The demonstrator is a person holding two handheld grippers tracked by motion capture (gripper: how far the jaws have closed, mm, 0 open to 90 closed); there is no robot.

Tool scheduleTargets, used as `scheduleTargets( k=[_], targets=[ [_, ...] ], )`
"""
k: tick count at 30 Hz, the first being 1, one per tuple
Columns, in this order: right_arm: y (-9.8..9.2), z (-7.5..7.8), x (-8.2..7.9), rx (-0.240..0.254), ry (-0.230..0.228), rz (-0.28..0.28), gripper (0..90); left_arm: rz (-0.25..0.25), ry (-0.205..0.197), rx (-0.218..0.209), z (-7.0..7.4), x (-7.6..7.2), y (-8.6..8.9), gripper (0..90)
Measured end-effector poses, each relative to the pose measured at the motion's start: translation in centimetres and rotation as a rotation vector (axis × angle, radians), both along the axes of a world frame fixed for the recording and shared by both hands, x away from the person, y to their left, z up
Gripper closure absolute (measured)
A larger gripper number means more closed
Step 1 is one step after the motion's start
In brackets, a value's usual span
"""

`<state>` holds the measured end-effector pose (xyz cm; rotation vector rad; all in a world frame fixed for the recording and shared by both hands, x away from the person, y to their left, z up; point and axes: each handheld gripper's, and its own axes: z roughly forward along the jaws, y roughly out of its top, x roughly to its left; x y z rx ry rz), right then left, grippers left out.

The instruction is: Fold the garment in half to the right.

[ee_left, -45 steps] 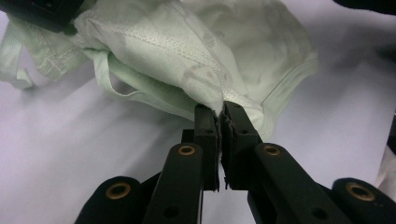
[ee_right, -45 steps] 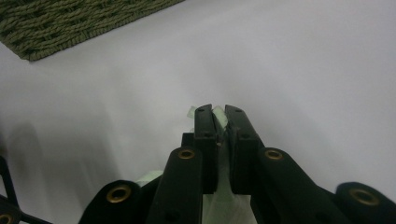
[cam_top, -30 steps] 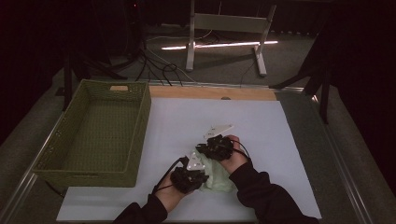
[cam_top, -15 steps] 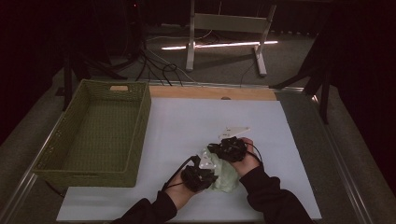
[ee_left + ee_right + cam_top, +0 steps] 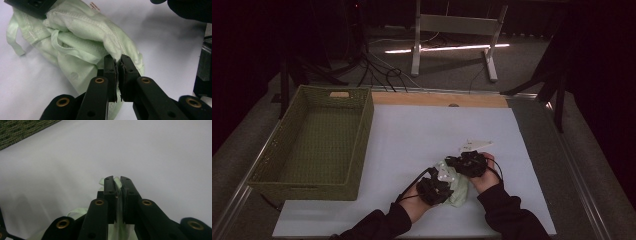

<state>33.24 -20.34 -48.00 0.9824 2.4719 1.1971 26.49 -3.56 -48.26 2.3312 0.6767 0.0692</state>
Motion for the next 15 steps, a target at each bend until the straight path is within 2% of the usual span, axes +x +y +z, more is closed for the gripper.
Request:
scheduleTargets(
  k=[15],
  targets=[
    [-1.6, -1.0, -0.2, 0.013, 0.021, -0.036, 83.1, -0.017, 0.016, -0.008, -0.2, 0.2, -1.7, 85.2]
  ],
)
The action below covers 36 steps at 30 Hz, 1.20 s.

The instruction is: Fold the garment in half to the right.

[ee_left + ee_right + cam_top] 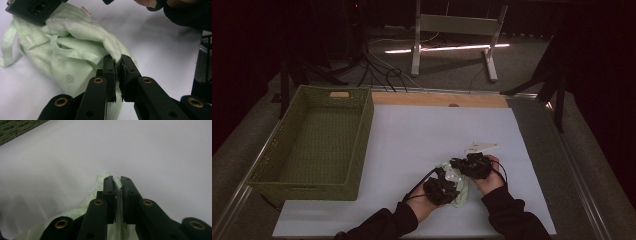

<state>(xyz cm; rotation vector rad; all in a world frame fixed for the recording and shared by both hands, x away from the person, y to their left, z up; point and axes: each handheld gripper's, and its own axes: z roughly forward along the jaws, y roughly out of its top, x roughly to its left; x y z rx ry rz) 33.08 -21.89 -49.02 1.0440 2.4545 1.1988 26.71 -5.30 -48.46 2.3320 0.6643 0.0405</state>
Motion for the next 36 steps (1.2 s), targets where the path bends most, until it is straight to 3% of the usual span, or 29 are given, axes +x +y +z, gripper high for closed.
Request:
scheduleTargets(
  k=[5, 14, 23, 28, 36],
  targets=[
    [-0.6, -0.3, -0.2, 0.016, 0.008, -0.018, 79.9, -0.016, 0.000, -0.001, -0.1, -0.1, -0.7, 82.2],
    [-2.2, -0.2, -0.3, 0.034, 0.016, -0.079, 48.7, -0.066, 0.000, -0.028, 0.1, -0.7, -1.1, 53.1],
    [-4.1, 0.1, -0.7, -0.011, -0.017, -0.162, 44.3, -0.057, -0.042, -0.095, 2.1, -1.4, 0.8, 43.4],
    [-5.4, 0.8, -1.0, 0.003, -0.034, -0.223, 44.3, -0.050, -0.058, -0.094, 2.4, -1.8, 2.1, 42.4],
    [-5.0, 2.7, -2.2, 0.045, -0.064, -0.195, 44.2, -0.045, -0.056, -0.055, 1.0, -2.2, 3.6, 40.8]
  ],
)
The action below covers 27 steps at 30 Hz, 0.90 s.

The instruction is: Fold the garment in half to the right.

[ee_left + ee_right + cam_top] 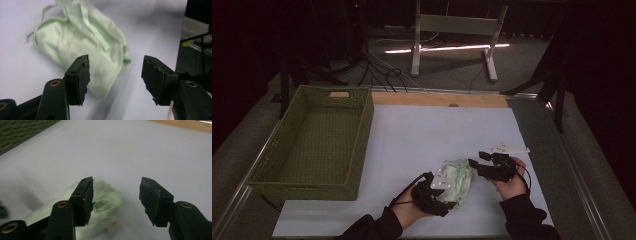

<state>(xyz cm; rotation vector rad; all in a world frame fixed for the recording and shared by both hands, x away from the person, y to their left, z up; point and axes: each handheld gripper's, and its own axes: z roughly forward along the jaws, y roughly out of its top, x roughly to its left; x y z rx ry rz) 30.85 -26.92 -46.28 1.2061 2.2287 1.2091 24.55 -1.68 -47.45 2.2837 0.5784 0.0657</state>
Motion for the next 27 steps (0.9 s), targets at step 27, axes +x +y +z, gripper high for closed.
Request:
scheduleTargets(
  k=[27],
  targets=[
    [0.1, -4.4, -2.3, -0.128, 0.255, 0.032, 40.9, -0.094, 0.062, 0.069, -2.9, -0.2, -1.3, 50.3]
  ],
)
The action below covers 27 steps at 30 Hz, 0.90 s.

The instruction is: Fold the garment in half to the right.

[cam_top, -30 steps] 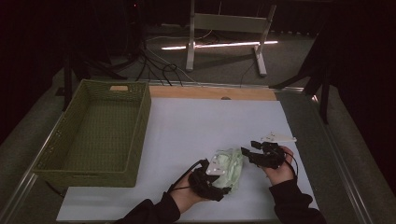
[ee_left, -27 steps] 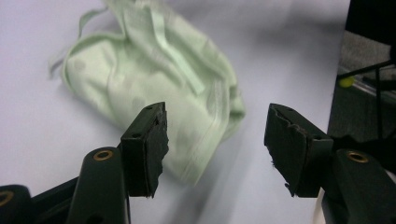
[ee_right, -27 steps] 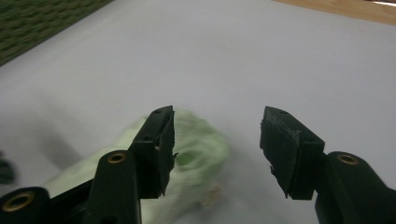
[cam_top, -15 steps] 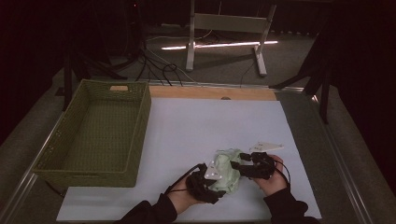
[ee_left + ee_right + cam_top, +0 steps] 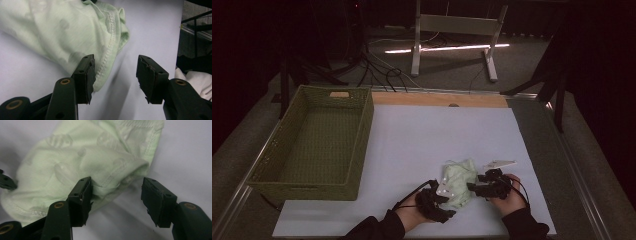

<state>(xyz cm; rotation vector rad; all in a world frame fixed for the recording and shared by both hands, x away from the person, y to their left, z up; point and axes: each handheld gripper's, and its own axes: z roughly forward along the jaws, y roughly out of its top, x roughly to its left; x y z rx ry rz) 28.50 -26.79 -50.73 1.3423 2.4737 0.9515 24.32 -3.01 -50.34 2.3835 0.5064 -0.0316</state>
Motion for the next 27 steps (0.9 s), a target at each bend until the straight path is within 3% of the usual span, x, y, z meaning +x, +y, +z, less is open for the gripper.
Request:
scheduleTargets(
  k=[4, 11, 14, 17, 23, 27],
  targets=[
    [-0.1, 0.4, 0.2, 0.015, -0.007, 0.003, 40.5, 0.002, 0.003, -0.008, 0.3, -0.1, 0.3, 48.5],
    [-0.7, 3.7, 2.3, 0.080, -0.119, -0.009, 41.2, 0.031, -0.018, -0.072, 2.1, 0.2, 1.4, 40.3],
    [-0.8, 4.0, 4.1, 0.117, -0.115, -0.005, 41.4, 0.057, -0.011, -0.105, 2.5, 0.5, 1.9, 31.1],
    [-0.5, 3.5, 5.6, 0.130, -0.078, 0.001, 41.4, 0.041, -0.010, -0.128, 2.5, 0.6, 2.3, 21.7],
    [0.6, 1.6, 7.4, 0.080, -0.028, 0.019, 44.7, 0.057, -0.033, -0.154, 2.4, 0.7, 2.5, 15.7],
    [1.2, 0.2, 7.8, 0.040, 0.006, 0.022, 50.3, 0.068, -0.057, -0.157, 2.5, 0.7, 2.7, 14.0]
  ],
)
